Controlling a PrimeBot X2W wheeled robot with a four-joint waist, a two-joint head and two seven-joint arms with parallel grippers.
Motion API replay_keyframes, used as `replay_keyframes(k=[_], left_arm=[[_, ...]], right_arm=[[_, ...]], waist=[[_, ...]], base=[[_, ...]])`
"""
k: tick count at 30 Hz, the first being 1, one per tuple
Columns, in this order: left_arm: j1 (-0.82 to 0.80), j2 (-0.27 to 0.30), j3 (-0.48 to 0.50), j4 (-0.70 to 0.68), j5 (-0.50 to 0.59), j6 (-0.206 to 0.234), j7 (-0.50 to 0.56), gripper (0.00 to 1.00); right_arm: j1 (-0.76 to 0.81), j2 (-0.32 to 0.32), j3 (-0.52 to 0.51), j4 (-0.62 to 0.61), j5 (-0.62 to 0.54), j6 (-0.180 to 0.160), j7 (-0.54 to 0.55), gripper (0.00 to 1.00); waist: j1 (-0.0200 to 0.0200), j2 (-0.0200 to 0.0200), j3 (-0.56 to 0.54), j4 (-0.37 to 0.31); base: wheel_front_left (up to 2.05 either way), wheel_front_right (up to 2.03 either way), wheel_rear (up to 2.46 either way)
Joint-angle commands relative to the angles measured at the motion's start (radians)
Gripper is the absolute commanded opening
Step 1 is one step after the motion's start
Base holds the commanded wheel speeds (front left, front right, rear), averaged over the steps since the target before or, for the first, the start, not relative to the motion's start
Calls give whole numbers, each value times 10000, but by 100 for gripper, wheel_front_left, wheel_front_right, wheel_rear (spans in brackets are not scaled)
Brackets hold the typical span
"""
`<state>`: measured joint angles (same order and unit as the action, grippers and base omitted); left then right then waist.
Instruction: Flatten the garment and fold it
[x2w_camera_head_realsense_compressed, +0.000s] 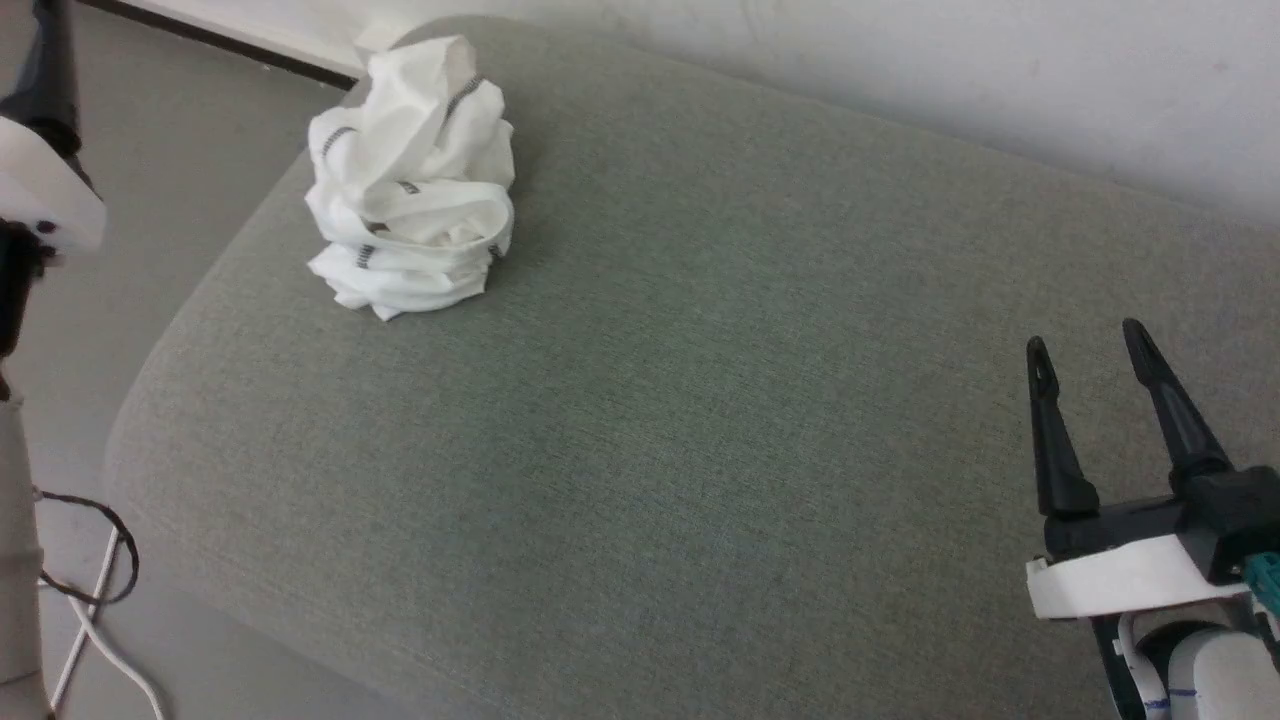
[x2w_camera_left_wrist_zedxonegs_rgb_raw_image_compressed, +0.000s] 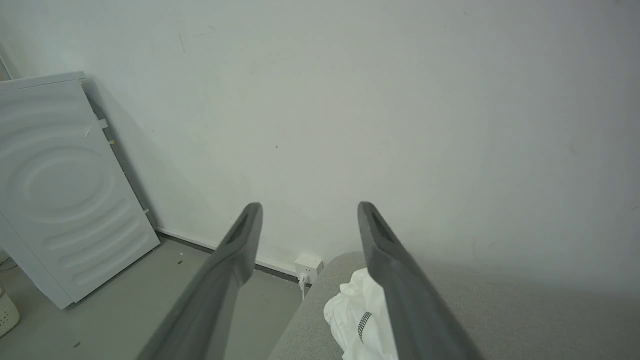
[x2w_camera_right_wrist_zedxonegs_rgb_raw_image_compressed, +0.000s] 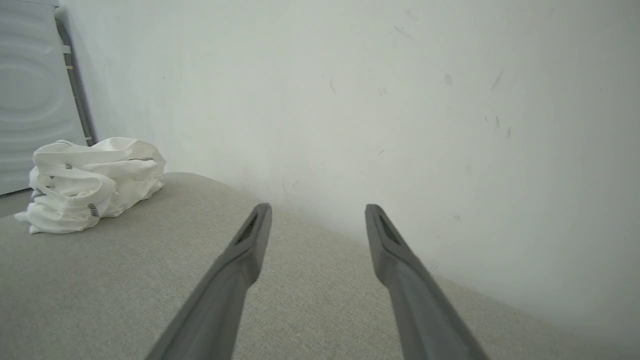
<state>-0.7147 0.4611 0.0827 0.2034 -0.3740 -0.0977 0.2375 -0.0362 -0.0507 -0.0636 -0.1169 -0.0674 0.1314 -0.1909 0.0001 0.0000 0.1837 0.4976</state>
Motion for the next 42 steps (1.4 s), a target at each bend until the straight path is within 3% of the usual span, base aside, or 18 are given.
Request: replay_keyframes(k=[1,8,18,23,29,31,32,42], left_arm=[[-311,135,-137,332,-15,-123,36,100],[-1264,672,-1088,2012,-694,-311,760,100],[-1310,1128,-2084,3630,-2810,-327,1176,100],[-1215,1380,-2349,4858,-2776,-327,1345,100],[-1182,1010,-2364,6044,-2979,-213,1350,100],[-1226,887,-2334,6230,-3049,-222,1112,13],[-1257,879,-2352,6301,-3035,-229,998,0],[-2003,1631,-2454,6090,-2633,-280,-329,0]], right_arm=[[-162,5,-4,-210,-135,-7,117,100],[-355,5,139,-1319,-707,-7,813,100],[-518,-282,513,-2480,-965,-7,1547,100],[-392,-550,436,-3014,-999,-7,1955,100],[-289,-754,514,-3450,-899,-7,2325,100],[-251,-791,510,-3530,-885,-7,2412,100],[-231,-804,503,-3550,-876,-7,2446,100],[-222,-488,654,-2863,-494,-7,1929,100]], waist=[[-1,0,920,-724],[-1,0,2199,-1232],[-1,0,3346,-1855],[-1,0,3566,-2046],[-1,0,3556,-2230],[-1,0,3530,-2230],[-1,0,3503,-2222],[-1,0,2493,-2172]], base=[[0,0,0],[0,0,0],[0,0,0],[0,0,0],[0,0,0],[0,0,0],[0,0,0],[0,0,0]])
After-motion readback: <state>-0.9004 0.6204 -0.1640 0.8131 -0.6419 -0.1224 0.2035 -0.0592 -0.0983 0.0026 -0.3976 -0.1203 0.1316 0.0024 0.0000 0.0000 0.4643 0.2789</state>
